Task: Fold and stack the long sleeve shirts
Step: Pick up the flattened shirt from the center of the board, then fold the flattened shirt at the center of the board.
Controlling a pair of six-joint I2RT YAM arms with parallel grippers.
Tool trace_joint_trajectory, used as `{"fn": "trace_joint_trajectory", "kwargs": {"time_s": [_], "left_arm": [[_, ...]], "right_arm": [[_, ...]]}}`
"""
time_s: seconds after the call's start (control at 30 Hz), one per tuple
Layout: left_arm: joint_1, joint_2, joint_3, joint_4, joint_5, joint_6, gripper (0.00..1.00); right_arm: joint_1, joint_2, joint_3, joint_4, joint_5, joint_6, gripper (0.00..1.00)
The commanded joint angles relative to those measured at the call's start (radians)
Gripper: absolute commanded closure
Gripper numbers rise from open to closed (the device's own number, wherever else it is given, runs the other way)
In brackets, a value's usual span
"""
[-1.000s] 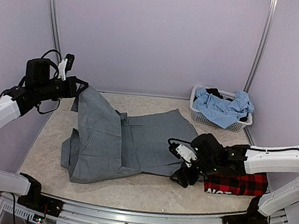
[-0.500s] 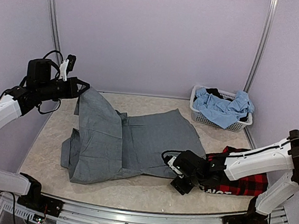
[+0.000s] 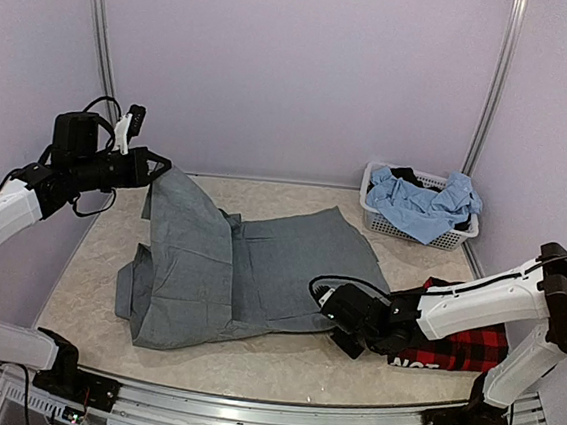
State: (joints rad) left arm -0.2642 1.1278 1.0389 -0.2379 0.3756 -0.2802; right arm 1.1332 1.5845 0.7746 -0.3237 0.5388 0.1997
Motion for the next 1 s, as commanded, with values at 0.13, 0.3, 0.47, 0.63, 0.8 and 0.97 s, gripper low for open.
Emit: {"fn": "trace_joint_trajectory", "kwargs": {"time_s": [0.13, 0.3, 0.47, 0.63, 0.8, 0.97], "left_arm": [[0.043, -0.005, 0.034, -0.01, -0.015, 0.017, 1.0], [0.068, -0.009, 0.046, -0.02, -0.042, 0.014, 1.0], [0.083, 0.001, 0.07, -0.041, -0.085, 0.024, 1.0], [0.088, 0.016, 0.087, -0.052, -0.12, 0.033, 1.0], [0.091, 0.031, 0.087, -0.059, -0.145, 0.038, 1.0], [0.092, 0.042, 0.086, -0.061, -0.171, 0.037, 1.0]], "right_arm": [[0.008, 0.006, 0.049, -0.071, 0.056, -0.014, 0.87], [-0.001, 0.012, 0.091, -0.107, 0.074, -0.03, 0.89], [-0.029, 0.026, 0.163, -0.155, 0.078, -0.086, 0.88], [-0.097, 0.054, 0.236, -0.182, 0.075, -0.17, 0.86], [-0.166, 0.107, 0.293, -0.168, 0.055, -0.253, 0.84], [-0.226, 0.186, 0.354, -0.144, 0.057, -0.297, 0.77]]}}
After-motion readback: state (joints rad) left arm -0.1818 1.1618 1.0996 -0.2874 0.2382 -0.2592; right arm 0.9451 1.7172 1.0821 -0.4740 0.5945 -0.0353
